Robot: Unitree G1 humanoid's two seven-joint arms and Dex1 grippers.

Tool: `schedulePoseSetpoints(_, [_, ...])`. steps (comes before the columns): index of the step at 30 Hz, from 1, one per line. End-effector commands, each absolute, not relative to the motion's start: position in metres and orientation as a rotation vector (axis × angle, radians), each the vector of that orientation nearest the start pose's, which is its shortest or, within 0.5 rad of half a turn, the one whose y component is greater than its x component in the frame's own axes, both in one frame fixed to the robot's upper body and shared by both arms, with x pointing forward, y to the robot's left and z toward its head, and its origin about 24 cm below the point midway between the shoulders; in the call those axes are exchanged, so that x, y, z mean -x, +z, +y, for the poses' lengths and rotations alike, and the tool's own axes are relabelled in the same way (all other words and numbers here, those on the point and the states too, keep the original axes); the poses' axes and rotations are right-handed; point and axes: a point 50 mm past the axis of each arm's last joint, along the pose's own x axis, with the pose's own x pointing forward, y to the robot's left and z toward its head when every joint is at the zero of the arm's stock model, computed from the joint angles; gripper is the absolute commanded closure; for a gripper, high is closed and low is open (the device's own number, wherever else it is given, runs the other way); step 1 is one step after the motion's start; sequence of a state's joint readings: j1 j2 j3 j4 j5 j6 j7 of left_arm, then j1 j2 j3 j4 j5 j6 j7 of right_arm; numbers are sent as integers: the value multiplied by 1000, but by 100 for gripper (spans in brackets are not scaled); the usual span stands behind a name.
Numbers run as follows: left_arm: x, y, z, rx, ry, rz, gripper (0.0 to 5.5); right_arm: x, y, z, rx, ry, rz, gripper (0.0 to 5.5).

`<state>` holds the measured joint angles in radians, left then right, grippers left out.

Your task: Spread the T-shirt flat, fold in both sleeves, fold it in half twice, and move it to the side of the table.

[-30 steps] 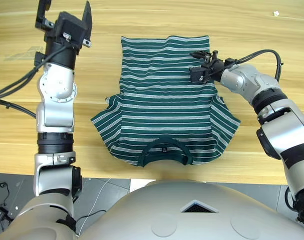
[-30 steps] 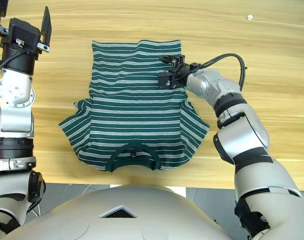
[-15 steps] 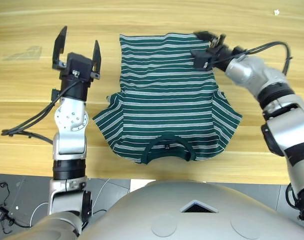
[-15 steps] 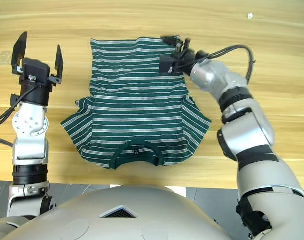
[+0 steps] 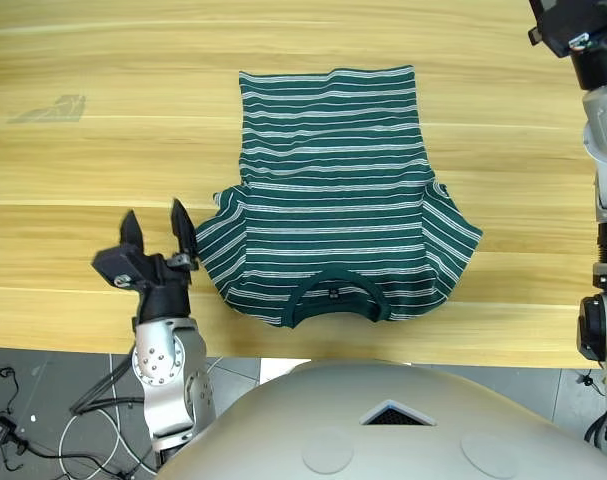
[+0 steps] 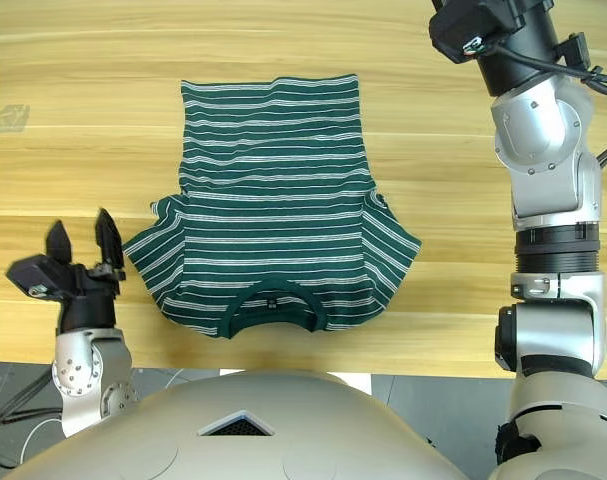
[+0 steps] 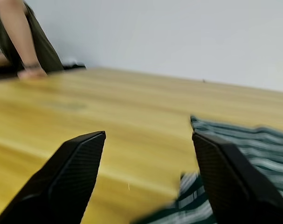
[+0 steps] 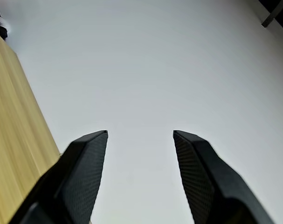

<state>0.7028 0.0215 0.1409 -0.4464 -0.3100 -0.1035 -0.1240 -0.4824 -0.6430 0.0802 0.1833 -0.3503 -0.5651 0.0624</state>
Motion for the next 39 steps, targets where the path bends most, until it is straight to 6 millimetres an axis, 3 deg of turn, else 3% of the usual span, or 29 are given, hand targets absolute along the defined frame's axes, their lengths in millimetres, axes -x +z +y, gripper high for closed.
schedulePoseSetpoints(1, [-94,21,221,158,206,193,204,-297,201,-198,1018,253,-773,290])
schedulePoseSetpoints(14, [-97,4,214,121,129,352,204,-289,209,-190,1035,241,-808,290])
schedulePoseSetpoints(22, [-105,2,219,144,182,355,327,-289,203,-186,1046,255,-803,290])
schedulePoseSetpoints(34, [-120,4,215,122,121,321,532,-287,196,-186,1058,264,-780,290])
schedulePoseSetpoints(39, [-118,6,216,113,166,292,547,-288,193,-185,1058,274,-771,290])
